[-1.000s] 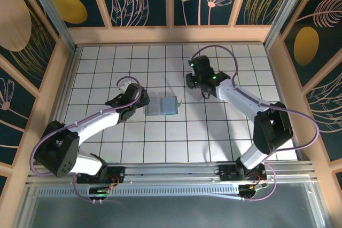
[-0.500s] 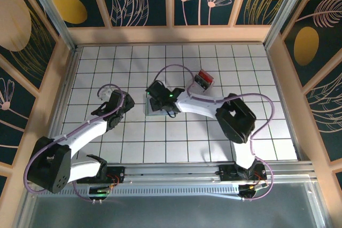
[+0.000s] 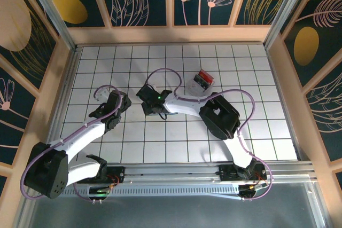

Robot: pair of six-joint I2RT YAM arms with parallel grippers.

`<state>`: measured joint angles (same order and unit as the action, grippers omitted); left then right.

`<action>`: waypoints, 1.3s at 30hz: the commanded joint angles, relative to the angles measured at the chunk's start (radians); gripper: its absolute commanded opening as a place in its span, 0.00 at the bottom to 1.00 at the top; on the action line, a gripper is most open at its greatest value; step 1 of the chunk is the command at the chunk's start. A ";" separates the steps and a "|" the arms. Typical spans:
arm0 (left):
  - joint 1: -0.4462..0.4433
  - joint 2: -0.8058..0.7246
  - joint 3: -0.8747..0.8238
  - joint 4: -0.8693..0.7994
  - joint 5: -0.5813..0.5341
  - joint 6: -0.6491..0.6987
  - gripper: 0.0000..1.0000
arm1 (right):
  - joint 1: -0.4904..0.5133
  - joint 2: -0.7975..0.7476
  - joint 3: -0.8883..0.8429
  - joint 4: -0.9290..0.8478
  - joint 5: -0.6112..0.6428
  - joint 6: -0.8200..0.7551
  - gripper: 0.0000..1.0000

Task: Take the credit cards out of the card holder

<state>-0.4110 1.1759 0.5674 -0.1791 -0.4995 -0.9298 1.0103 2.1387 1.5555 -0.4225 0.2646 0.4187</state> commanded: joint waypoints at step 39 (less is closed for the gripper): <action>-0.035 -0.078 -0.033 0.105 0.115 0.095 0.99 | -0.018 -0.264 -0.379 0.076 -0.172 -0.003 0.27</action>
<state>-0.4313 1.1095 0.5476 -0.1005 -0.3923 -0.8497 0.9787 1.9198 1.2037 -0.2935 0.0425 0.4255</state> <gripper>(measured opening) 0.988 0.266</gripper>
